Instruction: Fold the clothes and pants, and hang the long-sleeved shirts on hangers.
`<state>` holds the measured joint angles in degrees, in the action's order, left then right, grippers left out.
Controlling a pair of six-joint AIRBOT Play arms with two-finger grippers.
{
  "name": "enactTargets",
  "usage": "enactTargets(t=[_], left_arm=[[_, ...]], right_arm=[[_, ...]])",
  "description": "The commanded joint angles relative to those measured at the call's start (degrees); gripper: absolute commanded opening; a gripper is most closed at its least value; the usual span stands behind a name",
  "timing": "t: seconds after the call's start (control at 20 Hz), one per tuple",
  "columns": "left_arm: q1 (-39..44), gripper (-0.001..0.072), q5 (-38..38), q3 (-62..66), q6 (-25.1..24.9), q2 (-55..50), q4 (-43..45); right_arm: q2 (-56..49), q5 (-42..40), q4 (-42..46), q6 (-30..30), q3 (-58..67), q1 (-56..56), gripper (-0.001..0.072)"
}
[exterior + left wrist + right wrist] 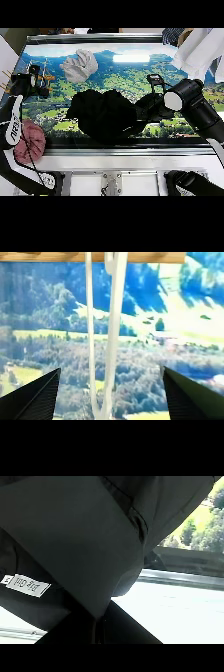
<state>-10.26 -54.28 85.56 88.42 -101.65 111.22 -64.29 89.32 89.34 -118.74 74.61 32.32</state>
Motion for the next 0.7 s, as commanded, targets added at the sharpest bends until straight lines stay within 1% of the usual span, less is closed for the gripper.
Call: enactTargets(t=[0.0, 0.3, 0.55, 0.65], left_arm=[[-0.5, 0.0685, 3.2, 0.1, 0.1, -4.6, 3.3], [-1.1, 0.0684, 7.9, 0.1, 0.1, -5.5, 3.2], [-1.9, 0.0683, 7.4, -0.1, 0.1, -6.5, 3.2], [-2.0, 0.0670, 6.9, 0.0, 2.0, -6.5, 3.2]], right_arm=[[0.0, 0.0, 0.0, 0.0, 0.0, 0.0, 0.0016], [-0.7, 0.0, 0.0, 0.0, 0.0, 0.0, 0.0016], [-1.0, 0.0, -0.9, 0.0, 0.0, 0.0, 0.0016], [-1.0, 0.0, -0.9, 0.0, 0.0, 0.0, 0.0016]])
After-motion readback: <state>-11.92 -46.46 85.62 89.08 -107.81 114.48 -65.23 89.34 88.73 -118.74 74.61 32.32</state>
